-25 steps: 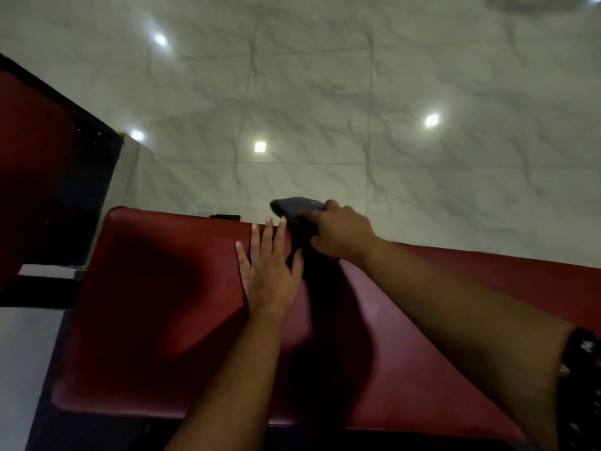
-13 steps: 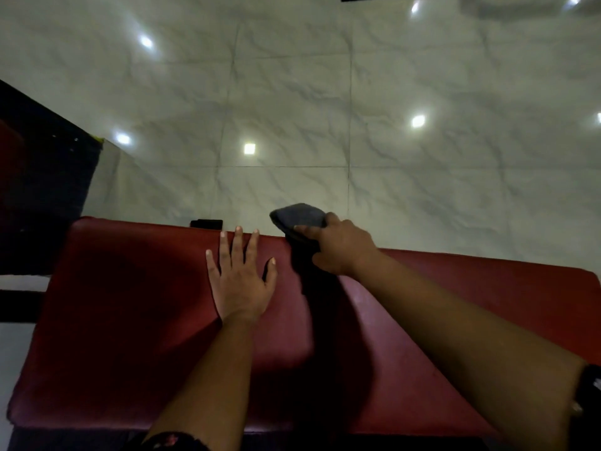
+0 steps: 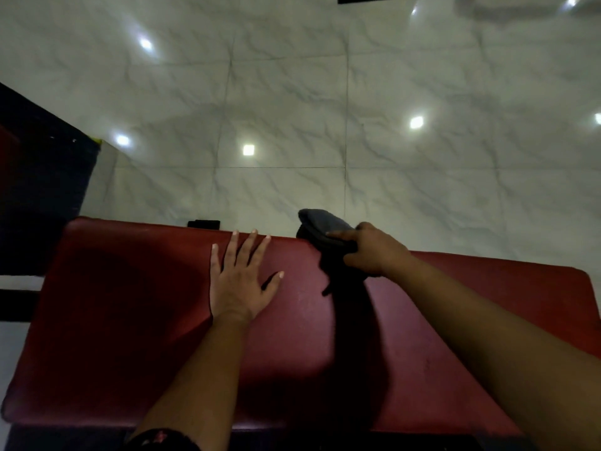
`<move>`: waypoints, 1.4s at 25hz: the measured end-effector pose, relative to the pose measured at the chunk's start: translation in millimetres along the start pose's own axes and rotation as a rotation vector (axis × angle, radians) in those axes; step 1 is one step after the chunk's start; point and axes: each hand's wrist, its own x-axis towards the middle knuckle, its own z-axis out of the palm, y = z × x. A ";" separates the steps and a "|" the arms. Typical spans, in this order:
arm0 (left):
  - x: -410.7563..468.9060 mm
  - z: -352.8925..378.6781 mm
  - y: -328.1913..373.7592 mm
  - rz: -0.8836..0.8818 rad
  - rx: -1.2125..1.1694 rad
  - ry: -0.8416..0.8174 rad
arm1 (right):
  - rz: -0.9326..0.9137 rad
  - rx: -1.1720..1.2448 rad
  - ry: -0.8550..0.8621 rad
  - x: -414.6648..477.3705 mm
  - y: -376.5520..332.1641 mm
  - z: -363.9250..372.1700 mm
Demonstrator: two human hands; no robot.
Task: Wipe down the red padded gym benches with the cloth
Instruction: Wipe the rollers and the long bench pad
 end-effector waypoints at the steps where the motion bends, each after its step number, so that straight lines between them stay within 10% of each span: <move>1: -0.2 -0.5 0.2 0.002 0.001 0.000 | 0.069 0.063 0.017 -1.9 12.1 -3.8; 5: 0.7 -1.6 2.4 -0.017 -0.015 0.006 | 0.258 -0.041 0.187 2.3 18.8 3.5; 10: 1.3 -2.8 5.2 -0.021 -0.014 -0.002 | -0.110 0.003 0.149 -13.5 41.1 26.3; 17: -0.4 3.4 82.8 -0.258 -0.125 -0.034 | 0.252 -0.260 0.138 -9.7 62.0 4.5; 21: -5.1 13.0 118.5 -0.094 -0.108 -0.055 | -0.056 -0.478 0.082 -20.9 90.5 -2.0; 26: 1.7 17.7 144.3 -0.017 -0.070 -0.081 | 0.446 -0.452 0.080 -26.6 133.5 -11.0; 32: 18.6 6.9 187.2 0.152 -0.005 -0.273 | 0.057 -0.454 0.154 -39.4 169.5 -5.9; 35: 20.1 5.5 210.5 0.251 -0.002 -0.259 | 0.243 -0.425 0.169 -48.7 208.3 -16.9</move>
